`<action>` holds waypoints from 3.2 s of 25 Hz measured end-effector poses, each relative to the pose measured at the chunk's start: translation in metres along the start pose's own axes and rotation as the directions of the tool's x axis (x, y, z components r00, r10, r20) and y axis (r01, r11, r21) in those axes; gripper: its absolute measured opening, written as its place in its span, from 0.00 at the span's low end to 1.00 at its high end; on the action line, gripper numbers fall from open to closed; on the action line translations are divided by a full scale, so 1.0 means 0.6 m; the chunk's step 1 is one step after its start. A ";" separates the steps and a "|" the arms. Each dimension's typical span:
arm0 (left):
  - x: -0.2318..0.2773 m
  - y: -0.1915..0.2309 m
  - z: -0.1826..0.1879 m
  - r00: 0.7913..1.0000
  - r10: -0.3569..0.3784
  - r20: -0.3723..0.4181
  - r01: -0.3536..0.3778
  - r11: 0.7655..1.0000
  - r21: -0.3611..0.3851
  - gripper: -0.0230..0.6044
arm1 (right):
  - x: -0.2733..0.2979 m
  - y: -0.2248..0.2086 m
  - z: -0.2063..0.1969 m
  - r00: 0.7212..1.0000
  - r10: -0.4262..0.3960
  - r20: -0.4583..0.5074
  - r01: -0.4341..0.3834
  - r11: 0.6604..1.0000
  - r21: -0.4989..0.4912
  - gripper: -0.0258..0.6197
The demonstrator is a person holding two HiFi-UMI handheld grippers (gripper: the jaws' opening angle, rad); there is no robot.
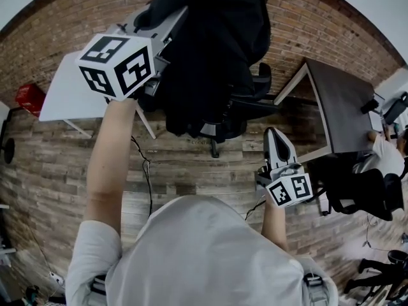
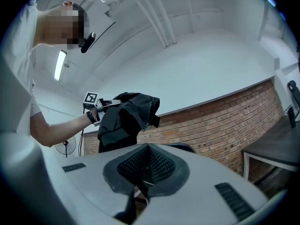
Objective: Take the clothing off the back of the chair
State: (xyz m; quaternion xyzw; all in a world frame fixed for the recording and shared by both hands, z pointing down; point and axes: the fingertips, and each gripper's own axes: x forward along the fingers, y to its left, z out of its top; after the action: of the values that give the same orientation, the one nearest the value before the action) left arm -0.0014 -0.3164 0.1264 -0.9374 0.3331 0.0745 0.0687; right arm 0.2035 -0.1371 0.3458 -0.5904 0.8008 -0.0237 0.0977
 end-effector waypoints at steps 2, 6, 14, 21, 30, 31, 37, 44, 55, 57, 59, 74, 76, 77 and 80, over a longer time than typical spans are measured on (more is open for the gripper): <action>-0.011 0.000 0.012 1.000 0.004 0.010 -0.004 1.000 0.014 0.17 | 0.001 -0.001 0.001 1.000 0.001 0.000 -0.001 1.000 -0.001 0.07; -0.034 0.009 0.022 0.999 0.014 0.034 -0.014 1.000 -0.005 0.18 | 0.000 -0.005 -0.001 1.000 0.003 -0.001 -0.003 1.000 -0.004 0.07; -0.073 0.019 -0.023 0.998 0.065 0.003 -0.065 0.996 0.057 0.18 | 0.001 -0.018 -0.003 1.000 -0.005 -0.004 0.005 1.000 0.000 0.07; -0.130 0.040 -0.079 0.990 0.139 -0.025 -0.138 0.989 0.046 0.18 | 0.000 -0.037 -0.006 1.000 -0.017 -0.013 0.017 1.000 0.005 0.07; -0.219 0.074 -0.139 0.958 0.278 -0.066 -0.273 0.959 0.081 0.18 | 0.020 -0.039 -0.009 1.000 0.000 -0.014 0.000 1.000 0.003 0.07; -0.229 0.080 -0.145 0.953 0.296 -0.070 -0.290 0.954 0.080 0.18 | 0.022 -0.039 -0.009 1.000 0.001 -0.014 -0.001 1.000 0.002 0.07; -0.289 0.103 -0.193 0.917 0.393 -0.066 -0.388 0.918 0.081 0.18 | 0.025 -0.035 -0.010 1.000 0.002 -0.014 -0.002 1.000 0.002 0.07; -0.363 0.130 -0.258 0.880 0.459 -0.122 -0.454 0.889 0.063 0.18 | 0.017 -0.036 -0.009 1.000 -0.019 -0.012 0.020 1.000 0.005 0.07; -0.494 0.158 -0.385 0.766 0.580 -0.277 -0.583 0.809 0.081 0.18 | -0.013 -0.051 -0.013 0.996 -0.075 -0.038 0.074 0.997 -0.013 0.07; -0.522 0.151 -0.409 0.744 0.588 -0.316 -0.595 0.799 0.086 0.18 | -0.020 -0.053 -0.014 0.995 -0.088 -0.045 0.087 0.996 -0.017 0.07; -0.549 0.139 -0.431 0.724 0.592 -0.355 -0.605 0.792 0.087 0.18 | -0.025 -0.054 -0.015 0.994 -0.097 -0.049 0.096 0.995 -0.020 0.07; -0.638 0.104 -0.442 0.702 0.598 -0.386 -0.640 0.768 0.025 0.18 | -0.034 -0.011 -0.019 0.992 -0.092 -0.086 0.089 0.995 -0.043 0.07; -0.635 0.104 -0.436 0.710 0.595 -0.376 -0.638 0.770 0.016 0.18 | -0.040 -0.009 -0.023 0.991 -0.098 -0.092 0.095 0.995 -0.040 0.07; -0.632 0.104 -0.434 0.714 0.593 -0.373 -0.635 0.772 0.011 0.18 | -0.043 -0.007 -0.024 0.991 -0.100 -0.094 0.097 0.995 -0.040 0.07; -0.626 0.105 -0.428 0.722 0.587 -0.365 -0.633 0.774 -0.008 0.18 | -0.048 -0.001 -0.026 0.990 -0.104 -0.095 0.101 0.994 -0.039 0.07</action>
State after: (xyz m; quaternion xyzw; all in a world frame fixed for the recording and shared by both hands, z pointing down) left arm -0.3053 -0.1797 0.4428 -0.7753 0.6244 -0.0491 -0.0811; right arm 0.2093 -0.1112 0.3646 -0.6305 0.7735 -0.0438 0.0472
